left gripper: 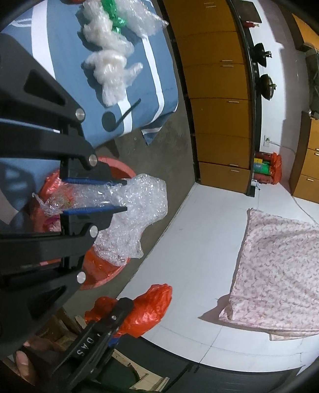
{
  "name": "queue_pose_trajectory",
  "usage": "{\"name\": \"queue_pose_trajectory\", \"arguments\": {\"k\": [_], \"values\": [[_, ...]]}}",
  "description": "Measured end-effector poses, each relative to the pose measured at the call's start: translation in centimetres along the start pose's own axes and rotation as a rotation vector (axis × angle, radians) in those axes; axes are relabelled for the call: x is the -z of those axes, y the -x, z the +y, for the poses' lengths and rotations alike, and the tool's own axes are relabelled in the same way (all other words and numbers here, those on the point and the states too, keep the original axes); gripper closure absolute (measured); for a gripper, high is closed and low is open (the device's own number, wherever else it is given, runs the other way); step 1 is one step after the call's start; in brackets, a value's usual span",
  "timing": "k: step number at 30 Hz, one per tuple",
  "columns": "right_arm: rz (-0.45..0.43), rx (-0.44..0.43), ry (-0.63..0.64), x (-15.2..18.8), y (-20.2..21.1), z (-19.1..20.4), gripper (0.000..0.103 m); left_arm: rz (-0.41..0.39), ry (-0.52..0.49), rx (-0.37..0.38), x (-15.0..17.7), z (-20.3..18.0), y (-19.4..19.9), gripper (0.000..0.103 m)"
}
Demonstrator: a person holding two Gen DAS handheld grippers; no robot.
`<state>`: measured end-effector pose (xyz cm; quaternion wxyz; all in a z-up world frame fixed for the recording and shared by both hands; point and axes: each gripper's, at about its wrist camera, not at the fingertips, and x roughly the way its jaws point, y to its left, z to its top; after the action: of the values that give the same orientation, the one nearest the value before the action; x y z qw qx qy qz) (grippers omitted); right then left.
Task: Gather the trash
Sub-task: 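Open the left tool dropping the bubble wrap while the right drops the red bag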
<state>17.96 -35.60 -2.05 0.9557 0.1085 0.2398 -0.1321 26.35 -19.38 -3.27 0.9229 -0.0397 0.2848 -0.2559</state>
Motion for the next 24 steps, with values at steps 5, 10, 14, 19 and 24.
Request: {"name": "queue_pose_trajectory", "arguments": {"k": [5, 10, 14, 19, 24], "values": [[0.004, -0.008, -0.028, -0.1, -0.9, 0.0, 0.052, 0.022, -0.013, 0.003, -0.1, -0.6, -1.8, 0.087], [0.011, -0.037, -0.065, -0.5, -2.1, -0.5, 0.047, 0.041, -0.017, 0.004, 0.1, -1.0, -3.2, 0.075], [0.01, -0.047, -0.082, -0.5, -2.2, -1.0, 0.037, 0.044, -0.013, 0.001, 0.2, -0.7, -3.4, 0.061], [-0.012, -0.01, -0.079, 0.0, -1.4, -1.3, 0.014, 0.038, 0.004, -0.018, 0.3, 0.4, -2.4, 0.047], [-0.008, 0.061, -0.047, 1.4, -0.6, -1.1, 0.005, -0.016, -0.011, -0.085, 0.8, 1.7, 0.4, 0.019]]}}
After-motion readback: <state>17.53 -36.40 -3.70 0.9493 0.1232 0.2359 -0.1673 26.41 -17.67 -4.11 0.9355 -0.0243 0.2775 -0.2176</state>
